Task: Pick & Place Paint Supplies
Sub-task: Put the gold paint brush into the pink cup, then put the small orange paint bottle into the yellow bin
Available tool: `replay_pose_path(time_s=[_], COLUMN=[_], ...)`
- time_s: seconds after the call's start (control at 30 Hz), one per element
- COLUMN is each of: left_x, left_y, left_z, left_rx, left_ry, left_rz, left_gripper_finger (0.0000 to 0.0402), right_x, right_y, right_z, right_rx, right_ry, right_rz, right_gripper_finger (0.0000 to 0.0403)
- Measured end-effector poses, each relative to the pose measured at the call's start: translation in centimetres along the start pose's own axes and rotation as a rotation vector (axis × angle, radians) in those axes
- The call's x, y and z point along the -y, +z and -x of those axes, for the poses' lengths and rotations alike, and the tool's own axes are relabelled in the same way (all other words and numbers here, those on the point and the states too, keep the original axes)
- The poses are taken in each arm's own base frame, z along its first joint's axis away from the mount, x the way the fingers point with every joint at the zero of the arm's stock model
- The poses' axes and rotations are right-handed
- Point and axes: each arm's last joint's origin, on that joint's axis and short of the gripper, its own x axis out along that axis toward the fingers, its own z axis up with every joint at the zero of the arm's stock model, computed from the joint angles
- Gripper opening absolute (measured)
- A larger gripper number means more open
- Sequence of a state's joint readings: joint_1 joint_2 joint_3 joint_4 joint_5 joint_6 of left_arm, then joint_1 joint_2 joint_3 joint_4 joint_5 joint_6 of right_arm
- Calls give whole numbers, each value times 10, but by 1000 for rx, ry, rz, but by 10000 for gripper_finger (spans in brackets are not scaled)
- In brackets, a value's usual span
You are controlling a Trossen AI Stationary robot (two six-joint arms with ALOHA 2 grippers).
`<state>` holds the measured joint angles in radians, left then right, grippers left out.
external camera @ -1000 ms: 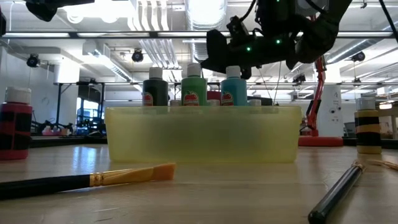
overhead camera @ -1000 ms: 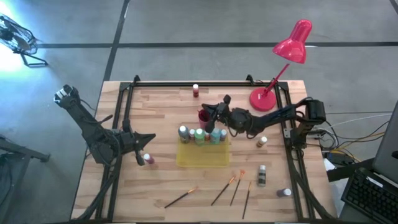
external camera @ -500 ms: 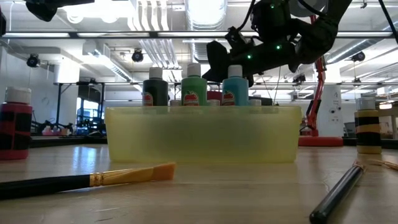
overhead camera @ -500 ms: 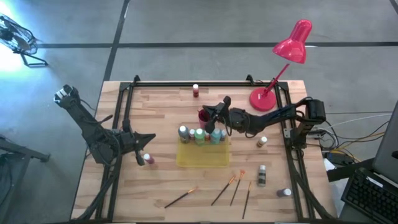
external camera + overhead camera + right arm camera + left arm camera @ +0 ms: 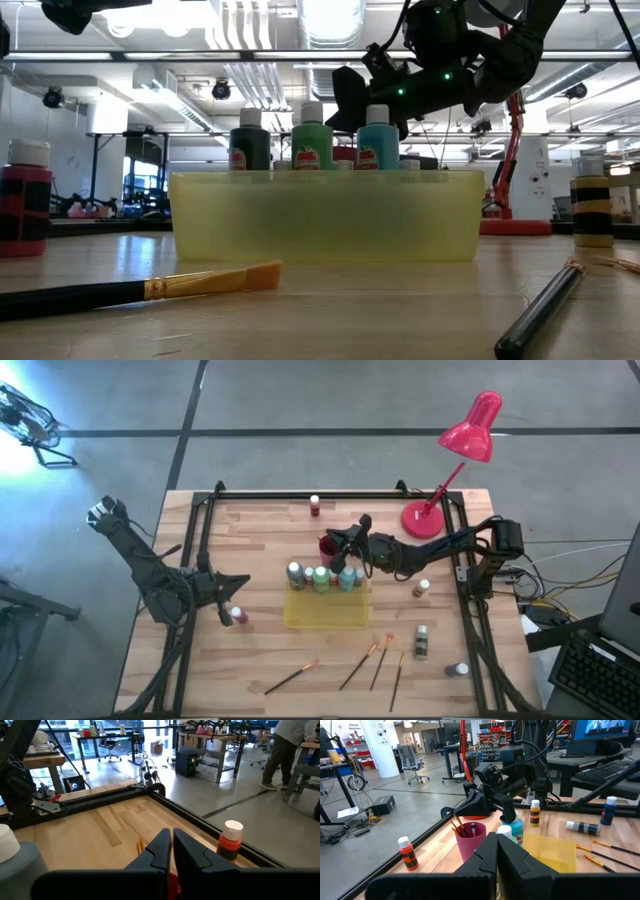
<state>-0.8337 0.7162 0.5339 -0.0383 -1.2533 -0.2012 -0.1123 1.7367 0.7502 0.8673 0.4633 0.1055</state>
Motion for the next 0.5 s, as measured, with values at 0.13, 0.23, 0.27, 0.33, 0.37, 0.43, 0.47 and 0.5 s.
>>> replay_pose_path(time_s=[0.13, 0.23, 0.27, 0.33, 0.37, 0.43, 0.47, 0.5], left_x=[0, 0, 0, 0, 0, 0, 0, 0], left_y=[0, 0, 0, 0, 0, 0, 0, 0], left_z=[0, 0, 0, 0, 0, 0, 0, 0], left_rx=[0, 0, 0, 0, 0, 0, 0, 0], left_ry=[0, 0, 0, 0, 0, 0, 0, 0], left_rz=[0, 0, 0, 0, 0, 0, 0, 0], left_gripper_finger=[5, 5, 5, 5, 5, 5, 5, 5], right_x=[0, 0, 0, 0, 0, 0, -1, -1], right_y=[0, 2, 3, 8, 11, 21, 27, 34], right_z=[0, 1, 1, 3, 3, 4, 5, 4], right_rx=[0, 4, 9, 22, 32, 57, 64, 67], right_ry=[0, 1, 2, 3, 4, 6, 7, 6], right_rz=[0, -2, -4, -4, 0, 0, 0, -1], right_gripper_finger=[47, 78, 88, 108, 116, 132, 139, 145])
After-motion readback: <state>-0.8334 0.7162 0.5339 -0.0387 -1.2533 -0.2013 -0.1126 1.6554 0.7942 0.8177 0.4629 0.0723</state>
